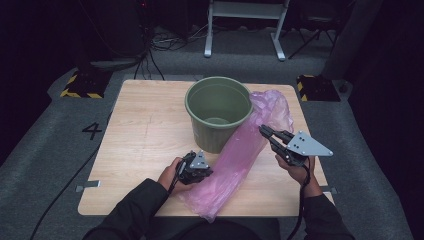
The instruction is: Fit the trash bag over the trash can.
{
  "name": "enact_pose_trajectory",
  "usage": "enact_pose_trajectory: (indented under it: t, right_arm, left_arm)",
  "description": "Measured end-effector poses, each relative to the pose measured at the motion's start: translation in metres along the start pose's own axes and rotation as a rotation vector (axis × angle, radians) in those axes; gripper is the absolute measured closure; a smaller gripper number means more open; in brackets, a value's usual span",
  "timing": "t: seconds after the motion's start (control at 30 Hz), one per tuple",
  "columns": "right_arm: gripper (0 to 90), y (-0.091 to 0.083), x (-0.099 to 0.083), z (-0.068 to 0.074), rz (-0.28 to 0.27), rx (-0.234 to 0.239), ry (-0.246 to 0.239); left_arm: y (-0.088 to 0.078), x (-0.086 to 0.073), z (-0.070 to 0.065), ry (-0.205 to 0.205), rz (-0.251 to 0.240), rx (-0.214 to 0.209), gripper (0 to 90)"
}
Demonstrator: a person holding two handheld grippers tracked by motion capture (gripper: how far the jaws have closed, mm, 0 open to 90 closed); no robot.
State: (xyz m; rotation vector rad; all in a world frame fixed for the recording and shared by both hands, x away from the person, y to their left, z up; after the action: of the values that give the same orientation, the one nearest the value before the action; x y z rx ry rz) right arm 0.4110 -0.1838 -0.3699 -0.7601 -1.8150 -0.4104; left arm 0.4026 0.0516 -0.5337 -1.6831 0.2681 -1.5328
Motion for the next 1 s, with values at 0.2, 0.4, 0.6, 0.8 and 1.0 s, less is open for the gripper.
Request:
enact_pose_trajectory:
  t: [0.2,0.4,0.6,0.8,1.0]
  right_arm:
    - [89.1,-0.011,0.018,0.009,-0.051,0.03,-0.047]
    - [89.1,-0.009,0.036,0.017,-0.091,0.096,-0.101]
    - [89.1,0.011,0.041,0.012,-0.098,0.158,-0.068]
    - [89.1,0.037,0.048,0.002,-0.085,0.218,0.002]
    - [89.2,0.071,0.05,-0.009,-0.02,0.337,0.111]
  left_arm:
    - [-0.009,0.005,-0.002,0.019,-0.055,0.006,87.9]
    - [-0.029,0.003,-0.008,0.026,-0.133,0.05,89.3]
    - [-0.062,0.001,-0.011,0.021,-0.212,0.103,89.6]
    - [-0.084,0.0,-0.016,0.031,-0.256,0.13,89.7]
    - [-0.096,0.002,-0.019,0.058,-0.273,0.137,89.8]
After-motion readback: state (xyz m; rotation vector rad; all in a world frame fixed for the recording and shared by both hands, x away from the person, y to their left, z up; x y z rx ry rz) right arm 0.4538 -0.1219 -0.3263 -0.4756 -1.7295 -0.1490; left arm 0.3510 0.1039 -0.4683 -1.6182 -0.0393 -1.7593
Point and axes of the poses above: each handheld gripper's, and its own axes: y roughly forward along the jaws, x roughly out of its top, z roughly to its left, the point moved 6 cm from there along y, roughly forward along the jaws, and after that the axes turned 2 degrees about x, right-handed, at the moved point
